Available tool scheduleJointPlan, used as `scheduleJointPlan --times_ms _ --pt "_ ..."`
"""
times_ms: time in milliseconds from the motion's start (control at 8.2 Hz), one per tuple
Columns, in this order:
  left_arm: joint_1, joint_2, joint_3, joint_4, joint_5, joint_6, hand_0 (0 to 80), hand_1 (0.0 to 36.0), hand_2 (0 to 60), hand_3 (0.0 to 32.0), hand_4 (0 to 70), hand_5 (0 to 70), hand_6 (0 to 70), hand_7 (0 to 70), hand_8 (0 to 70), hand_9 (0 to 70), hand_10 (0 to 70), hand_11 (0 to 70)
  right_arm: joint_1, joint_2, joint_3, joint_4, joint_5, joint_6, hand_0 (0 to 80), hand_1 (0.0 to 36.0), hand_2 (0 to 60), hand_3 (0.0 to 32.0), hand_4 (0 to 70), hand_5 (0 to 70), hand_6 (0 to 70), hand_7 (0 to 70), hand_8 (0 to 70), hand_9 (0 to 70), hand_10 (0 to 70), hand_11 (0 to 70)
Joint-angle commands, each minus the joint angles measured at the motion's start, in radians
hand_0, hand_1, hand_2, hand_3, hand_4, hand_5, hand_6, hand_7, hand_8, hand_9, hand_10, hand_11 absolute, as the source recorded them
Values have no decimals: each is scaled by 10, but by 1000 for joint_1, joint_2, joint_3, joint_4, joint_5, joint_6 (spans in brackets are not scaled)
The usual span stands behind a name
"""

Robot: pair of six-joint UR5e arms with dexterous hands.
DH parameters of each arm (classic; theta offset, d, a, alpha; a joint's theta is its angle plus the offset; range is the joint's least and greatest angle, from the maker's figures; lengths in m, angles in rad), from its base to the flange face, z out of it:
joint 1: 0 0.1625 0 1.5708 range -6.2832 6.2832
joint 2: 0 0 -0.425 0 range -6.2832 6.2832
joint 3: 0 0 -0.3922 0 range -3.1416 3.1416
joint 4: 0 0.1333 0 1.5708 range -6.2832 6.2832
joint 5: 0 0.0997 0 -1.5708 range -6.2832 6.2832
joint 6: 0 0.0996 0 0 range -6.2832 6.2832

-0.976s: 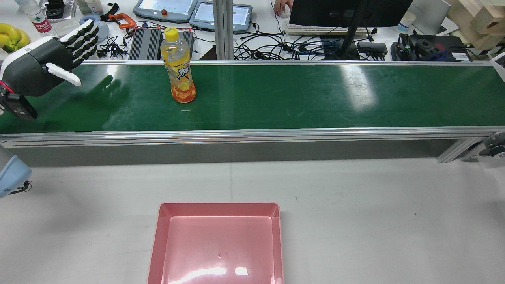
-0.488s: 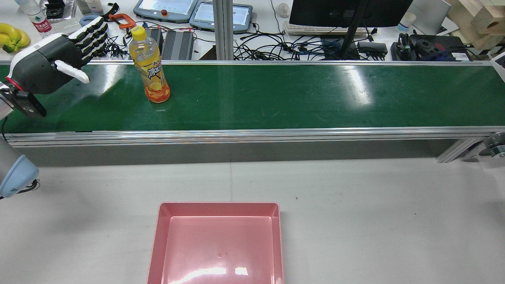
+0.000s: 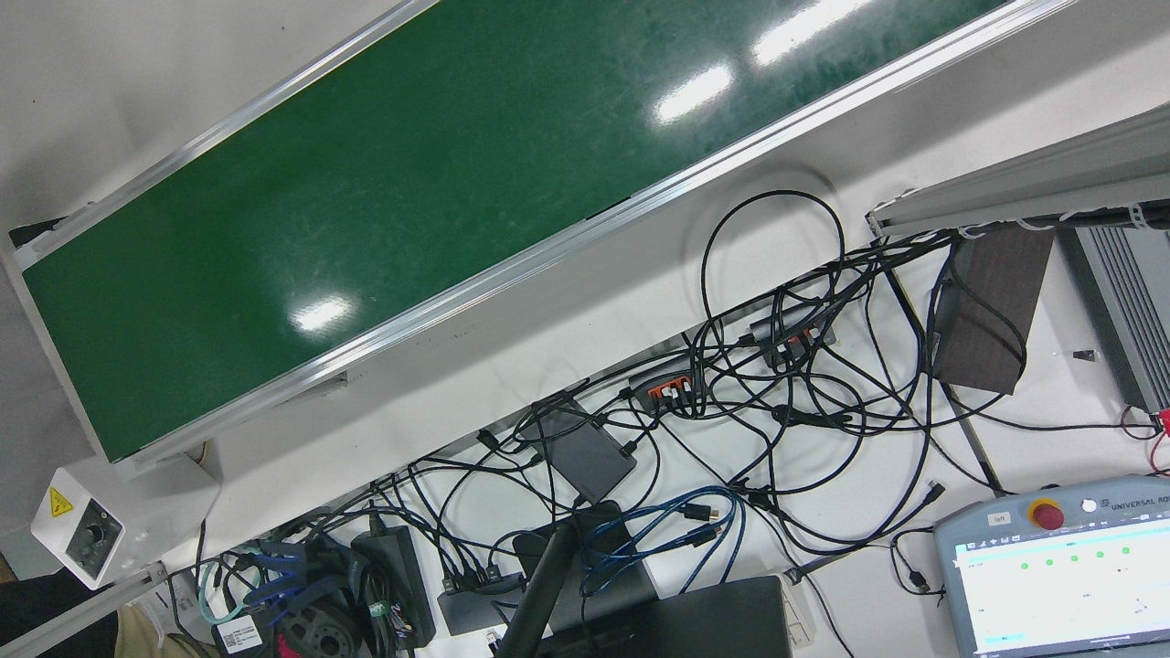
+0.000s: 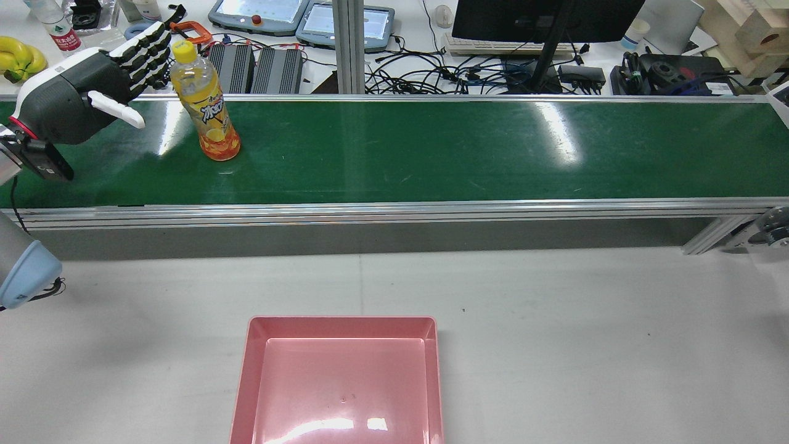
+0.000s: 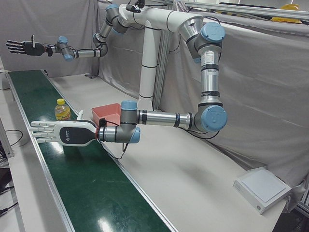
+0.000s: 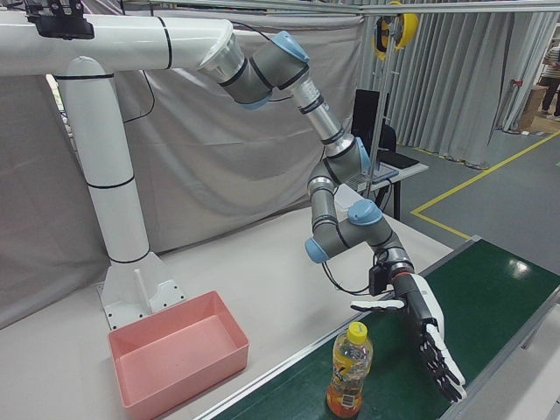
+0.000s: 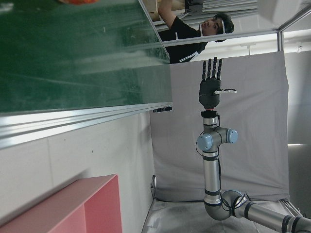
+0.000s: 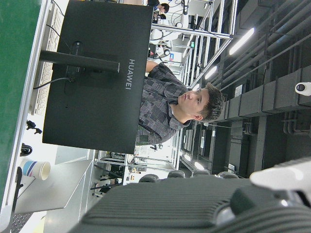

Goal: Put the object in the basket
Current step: 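Move the open left hand down toward the approaching orange bottle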

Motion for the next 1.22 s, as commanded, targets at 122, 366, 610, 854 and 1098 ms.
scheduleJointPlan --times_ms 122,366,610,854,1098 --pt "30 -22 -4 11 -5 -31 659 126 0 0 0 84 0 0 0 0 3 27 0 0 0 0 0 0 0 0 0 0 0 0 0 0 0 0 0 0" --pt "41 16 -36 37 -189 -45 800 135 0 0 121 440 68 275 156 271 303 454 0 0 0 0 0 0 0 0 0 0 0 0 0 0 0 0 0 0" --pt "45 53 -111 80 -215 -43 800 206 467 0 700 700 700 700 700 700 700 700 0 0 0 0 0 0 0 0 0 0 0 0 0 0 0 0 0 0" --pt "45 51 -168 144 -210 -37 652 212 600 0 700 700 700 700 700 700 700 700 0 0 0 0 0 0 0 0 0 0 0 0 0 0 0 0 0 0" --pt "78 51 -222 212 -209 -31 636 243 600 0 700 700 700 700 700 700 700 700 0 0 0 0 0 0 0 0 0 0 0 0 0 0 0 0 0 0"
